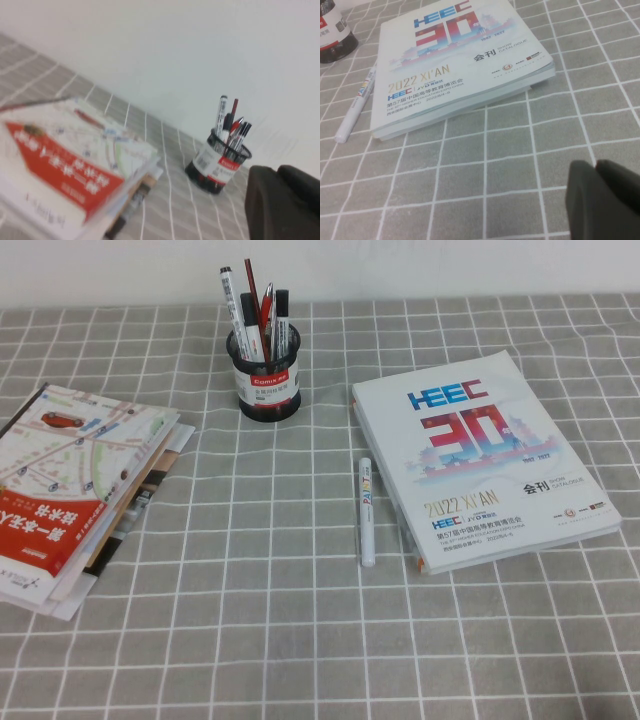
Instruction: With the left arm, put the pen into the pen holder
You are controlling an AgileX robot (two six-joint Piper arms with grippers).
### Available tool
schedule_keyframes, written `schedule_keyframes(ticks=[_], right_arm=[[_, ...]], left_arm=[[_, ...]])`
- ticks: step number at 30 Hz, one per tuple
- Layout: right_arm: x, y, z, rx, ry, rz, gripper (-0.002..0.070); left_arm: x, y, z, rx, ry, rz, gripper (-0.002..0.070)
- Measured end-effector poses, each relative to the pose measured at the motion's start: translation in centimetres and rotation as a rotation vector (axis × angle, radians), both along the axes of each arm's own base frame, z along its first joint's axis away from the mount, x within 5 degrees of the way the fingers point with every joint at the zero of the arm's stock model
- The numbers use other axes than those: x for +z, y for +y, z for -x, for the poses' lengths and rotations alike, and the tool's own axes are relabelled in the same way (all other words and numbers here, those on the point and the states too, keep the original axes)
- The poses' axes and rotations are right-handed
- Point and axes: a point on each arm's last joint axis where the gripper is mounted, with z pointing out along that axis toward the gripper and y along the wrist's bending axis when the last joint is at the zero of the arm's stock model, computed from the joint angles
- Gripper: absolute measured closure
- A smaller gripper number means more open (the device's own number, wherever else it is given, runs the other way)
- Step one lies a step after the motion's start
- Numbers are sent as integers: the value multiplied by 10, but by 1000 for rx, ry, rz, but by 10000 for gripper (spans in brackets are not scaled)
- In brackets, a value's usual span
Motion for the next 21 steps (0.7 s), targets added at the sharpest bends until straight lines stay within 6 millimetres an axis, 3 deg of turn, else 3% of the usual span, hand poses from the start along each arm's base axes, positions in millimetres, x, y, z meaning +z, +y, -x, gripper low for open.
schedule_keyframes(ticks=[3,9,17,21], right_arm=[[0,0,0,0,0,0,691],[0,0,0,0,0,0,691],[0,0,0,0,0,0,691],[0,0,0,0,0,0,691]], left_arm=[[3,-1,-3,-4,86,25,676],[43,-4,-18,-32,302,0,676],[84,-18,-55,-193,604,-222,676],[92,-29,-80,-321,752,-252,676]])
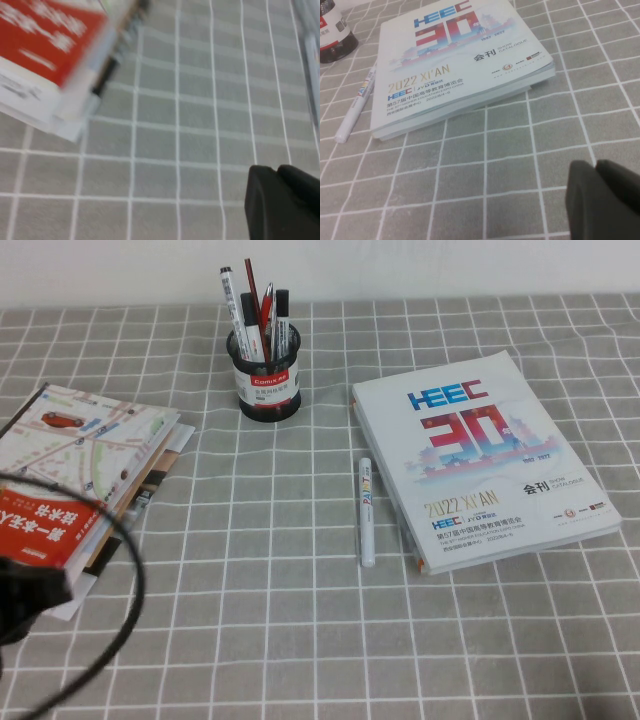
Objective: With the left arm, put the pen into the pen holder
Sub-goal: Pick up the pen on the table
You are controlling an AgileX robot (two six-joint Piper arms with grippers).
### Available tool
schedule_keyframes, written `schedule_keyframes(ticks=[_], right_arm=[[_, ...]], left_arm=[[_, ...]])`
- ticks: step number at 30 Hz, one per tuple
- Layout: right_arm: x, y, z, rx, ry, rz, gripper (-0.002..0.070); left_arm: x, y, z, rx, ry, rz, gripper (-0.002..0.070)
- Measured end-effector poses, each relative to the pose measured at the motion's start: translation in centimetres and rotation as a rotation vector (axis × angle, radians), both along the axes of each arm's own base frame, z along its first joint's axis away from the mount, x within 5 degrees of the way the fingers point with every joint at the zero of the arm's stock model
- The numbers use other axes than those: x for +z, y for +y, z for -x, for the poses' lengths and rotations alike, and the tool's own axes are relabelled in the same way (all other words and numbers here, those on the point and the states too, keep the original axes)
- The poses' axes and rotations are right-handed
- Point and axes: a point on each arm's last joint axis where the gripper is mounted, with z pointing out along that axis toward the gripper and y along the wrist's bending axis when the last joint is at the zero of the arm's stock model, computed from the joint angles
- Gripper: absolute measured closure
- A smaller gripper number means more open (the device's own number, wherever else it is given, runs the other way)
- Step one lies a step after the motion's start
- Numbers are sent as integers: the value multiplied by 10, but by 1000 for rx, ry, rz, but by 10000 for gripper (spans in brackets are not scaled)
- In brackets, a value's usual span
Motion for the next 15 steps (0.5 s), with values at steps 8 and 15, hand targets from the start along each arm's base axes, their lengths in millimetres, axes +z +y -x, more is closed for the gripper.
schedule_keyframes(ticks=[8,15], right_arm=[[0,0,0,0,0,0,691],[0,0,0,0,0,0,691]], left_arm=[[-4,-26,-58,-170,169,-25,676],[-9,-89,-105,-360,237,-71,676]])
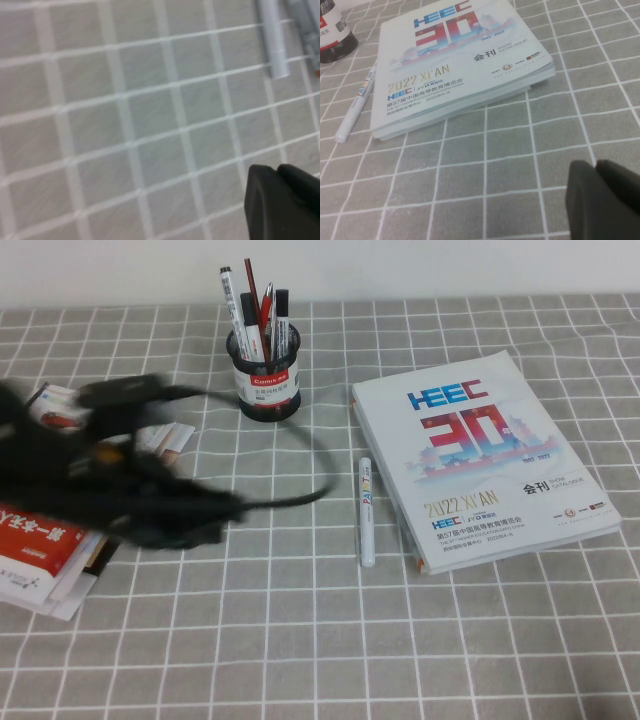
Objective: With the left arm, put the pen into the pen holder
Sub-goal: Pick up the pen on the table
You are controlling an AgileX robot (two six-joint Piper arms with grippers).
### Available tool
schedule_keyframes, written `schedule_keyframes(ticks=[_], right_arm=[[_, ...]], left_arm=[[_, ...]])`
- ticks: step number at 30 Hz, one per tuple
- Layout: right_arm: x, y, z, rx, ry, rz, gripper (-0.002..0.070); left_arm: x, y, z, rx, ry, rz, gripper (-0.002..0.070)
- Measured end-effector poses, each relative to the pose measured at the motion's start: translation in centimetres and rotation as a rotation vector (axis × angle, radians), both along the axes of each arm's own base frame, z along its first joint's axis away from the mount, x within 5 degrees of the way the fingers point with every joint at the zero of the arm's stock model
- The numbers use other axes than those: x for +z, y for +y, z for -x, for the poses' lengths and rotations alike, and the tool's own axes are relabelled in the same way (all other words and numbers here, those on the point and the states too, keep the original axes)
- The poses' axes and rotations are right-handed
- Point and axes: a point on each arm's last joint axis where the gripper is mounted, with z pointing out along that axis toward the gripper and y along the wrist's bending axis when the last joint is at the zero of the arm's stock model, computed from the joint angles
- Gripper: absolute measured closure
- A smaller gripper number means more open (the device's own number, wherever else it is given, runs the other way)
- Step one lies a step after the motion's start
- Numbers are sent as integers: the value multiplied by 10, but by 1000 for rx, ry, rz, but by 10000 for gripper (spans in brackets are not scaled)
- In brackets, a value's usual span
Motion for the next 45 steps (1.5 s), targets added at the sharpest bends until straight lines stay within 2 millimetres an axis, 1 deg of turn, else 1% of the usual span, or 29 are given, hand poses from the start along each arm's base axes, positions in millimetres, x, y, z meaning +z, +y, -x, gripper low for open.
schedule_keyframes(ticks=[5,9,10,11,12,17,21,23,25,29,31,35,41,45], right_arm=[[0,0,0,0,0,0,691],[0,0,0,0,0,0,691],[0,0,0,0,0,0,691],[0,0,0,0,0,0,691],[0,0,0,0,0,0,691],[0,0,0,0,0,0,692],[0,0,0,0,0,0,691],[0,0,0,0,0,0,691],[0,0,0,0,0,0,691],[0,0,0,0,0,0,691],[0,0,0,0,0,0,691],[0,0,0,0,0,0,691],[0,0,0,0,0,0,691],[0,0,0,0,0,0,691]], left_arm=[[-6,-55,-29,-95,23,-41,676],[-19,-98,-47,-170,60,-97,676],[-19,-107,-50,-186,57,-113,676],[-24,-117,-53,-200,78,-141,676],[-24,-124,-57,-208,77,-156,676],[-35,-155,-70,-257,122,-229,676],[-38,-170,-78,-292,122,-246,674],[-38,-174,-83,-318,110,-252,657],[-40,-178,-87,-343,103,-262,612],[-45,-180,-100,-339,108,-267,470],[-48,-180,-106,-318,112,-266,438],[-60,-177,-119,-291,120,-284,416],[-82,-184,-131,-290,126,-315,412],[-93,-188,-136,-291,138,-329,412]])
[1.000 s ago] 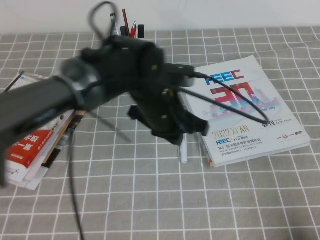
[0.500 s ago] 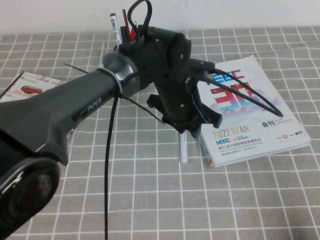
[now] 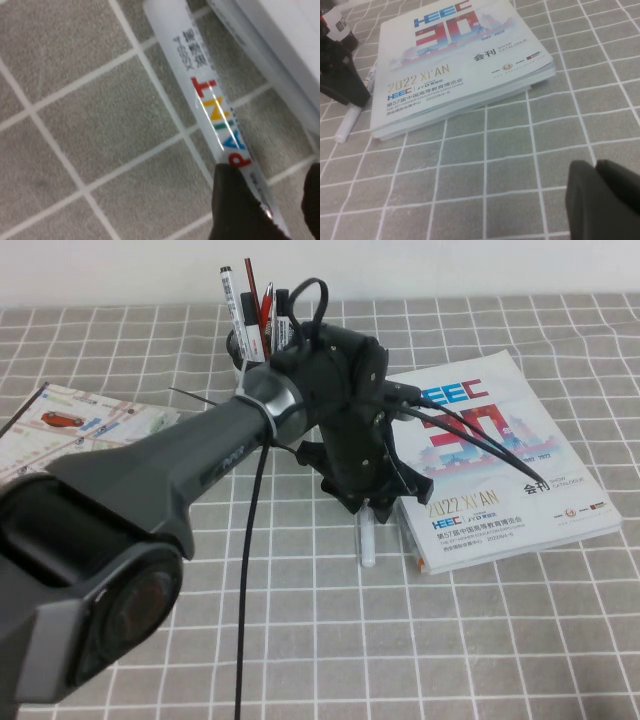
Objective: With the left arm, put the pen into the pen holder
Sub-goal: Pick up the pen on the table
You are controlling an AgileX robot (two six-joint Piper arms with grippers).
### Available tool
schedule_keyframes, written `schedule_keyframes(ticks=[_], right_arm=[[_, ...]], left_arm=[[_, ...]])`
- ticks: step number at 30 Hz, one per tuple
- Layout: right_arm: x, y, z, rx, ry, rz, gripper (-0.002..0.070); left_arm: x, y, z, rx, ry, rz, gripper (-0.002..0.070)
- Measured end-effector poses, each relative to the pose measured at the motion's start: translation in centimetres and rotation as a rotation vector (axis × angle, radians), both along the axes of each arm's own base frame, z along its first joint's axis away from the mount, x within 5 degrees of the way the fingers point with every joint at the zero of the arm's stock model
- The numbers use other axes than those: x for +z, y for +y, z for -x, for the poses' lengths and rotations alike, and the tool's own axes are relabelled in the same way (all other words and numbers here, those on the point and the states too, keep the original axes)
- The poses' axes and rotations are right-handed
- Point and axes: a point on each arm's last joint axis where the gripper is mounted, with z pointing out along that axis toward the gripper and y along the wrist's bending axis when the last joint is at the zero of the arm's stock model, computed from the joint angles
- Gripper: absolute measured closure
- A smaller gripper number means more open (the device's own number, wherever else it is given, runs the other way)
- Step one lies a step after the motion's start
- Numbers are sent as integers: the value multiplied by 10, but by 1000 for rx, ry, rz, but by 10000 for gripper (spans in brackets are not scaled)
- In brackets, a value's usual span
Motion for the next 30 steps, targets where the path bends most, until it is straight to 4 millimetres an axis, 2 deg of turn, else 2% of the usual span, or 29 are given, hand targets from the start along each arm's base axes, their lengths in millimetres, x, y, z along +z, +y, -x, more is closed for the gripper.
schedule_keyframes(ticks=[5,10,12,15,22,26,30], right_arm=[[0,0,0,0,0,0,691],[0,0,0,0,0,0,691],[0,0,0,0,0,0,691],[0,0,0,0,0,0,691],[0,0,0,0,0,0,691],[0,0,0,0,0,0,691],[0,0,0,0,0,0,691]], left_arm=[[-12,-1,-3,3,24,-28,412],[-13,-1,-3,25,34,-44,414],[-14,-1,-3,28,36,-45,434],[-14,2,-4,43,39,-59,508],[-13,6,-6,58,46,-73,536],[1,11,-3,30,30,-88,558],[47,18,4,9,-53,-50,566]])
